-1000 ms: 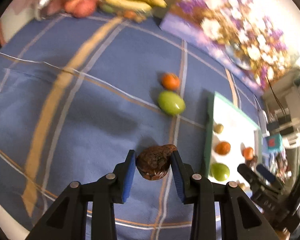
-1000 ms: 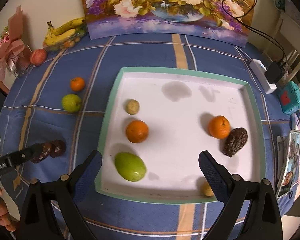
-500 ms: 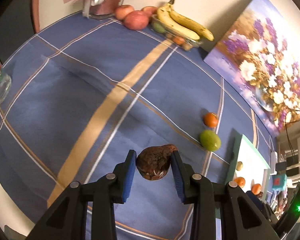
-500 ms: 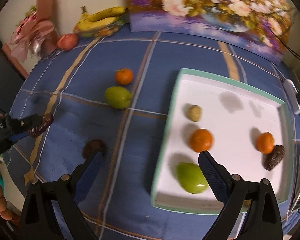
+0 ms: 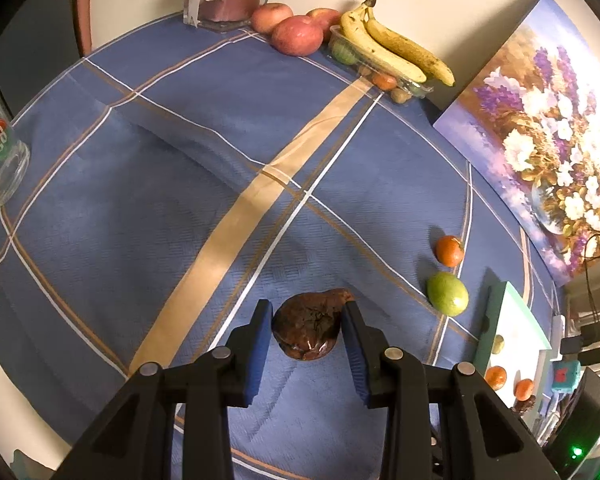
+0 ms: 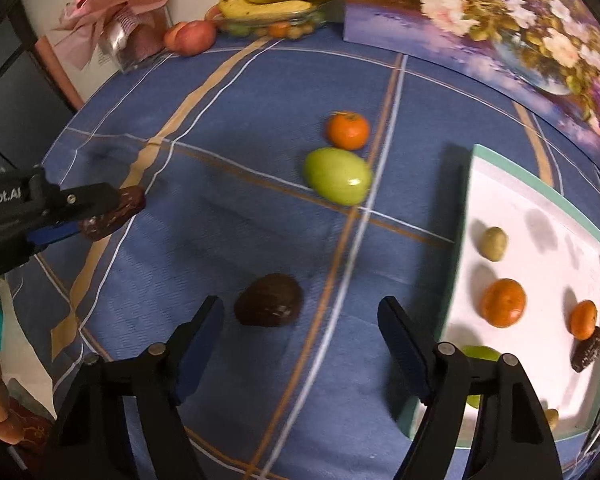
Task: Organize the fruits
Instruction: 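Grasp the second dark date with the right tool while the left tool holds its date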
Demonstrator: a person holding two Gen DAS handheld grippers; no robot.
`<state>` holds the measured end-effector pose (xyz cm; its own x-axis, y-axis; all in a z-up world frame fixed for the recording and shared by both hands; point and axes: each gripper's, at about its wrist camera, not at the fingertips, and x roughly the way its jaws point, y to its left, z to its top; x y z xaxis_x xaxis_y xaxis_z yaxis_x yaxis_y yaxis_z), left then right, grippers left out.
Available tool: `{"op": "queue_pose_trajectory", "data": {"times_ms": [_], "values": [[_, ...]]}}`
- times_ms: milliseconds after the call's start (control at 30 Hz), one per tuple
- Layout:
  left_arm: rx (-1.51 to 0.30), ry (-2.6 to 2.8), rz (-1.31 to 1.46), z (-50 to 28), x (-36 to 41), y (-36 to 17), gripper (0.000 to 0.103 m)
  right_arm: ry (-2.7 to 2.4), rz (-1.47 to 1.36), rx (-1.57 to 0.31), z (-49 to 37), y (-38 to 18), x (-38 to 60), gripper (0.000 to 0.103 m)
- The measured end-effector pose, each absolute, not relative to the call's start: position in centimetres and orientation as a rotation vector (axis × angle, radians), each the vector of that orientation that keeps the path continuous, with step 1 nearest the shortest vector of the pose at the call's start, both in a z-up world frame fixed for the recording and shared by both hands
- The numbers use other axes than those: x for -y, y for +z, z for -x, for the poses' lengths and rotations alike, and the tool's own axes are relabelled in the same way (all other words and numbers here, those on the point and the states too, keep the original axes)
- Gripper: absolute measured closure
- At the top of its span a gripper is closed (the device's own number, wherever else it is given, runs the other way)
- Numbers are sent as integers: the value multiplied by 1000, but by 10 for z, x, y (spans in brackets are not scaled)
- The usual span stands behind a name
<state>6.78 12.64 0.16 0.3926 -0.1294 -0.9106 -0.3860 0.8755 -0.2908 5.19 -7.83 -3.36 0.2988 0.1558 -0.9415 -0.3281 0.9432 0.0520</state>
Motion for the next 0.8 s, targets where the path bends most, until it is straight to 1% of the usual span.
{"op": "queue_pose_trajectory", "data": {"times_ms": [133,267,333,433,467,567,700,800], "values": [[-1179,179,509,-70,-128,-3,65,347,171,-1242,-53,-42,66,25],[-1189,185,513,-71,-129,-7,65,362,201,-1254,-52,-51,57,29],[-1193,187,511,-72,-128,-8,65,361,210,-1261,-52,-53,56,29],[-1195,188,508,-74,-128,-10,65,365,217,-1267,-53,-57,54,37],[-1196,188,507,-74,-127,-10,65,365,218,-1268,-53,-58,53,41],[-1200,190,504,-75,-126,-11,65,367,220,-1271,-54,-60,52,43],[-1201,194,501,-75,-125,-12,65,366,226,-1270,-56,-61,52,55],[-1200,195,496,-76,-124,-12,65,367,213,-1267,-57,-62,52,56]]}}
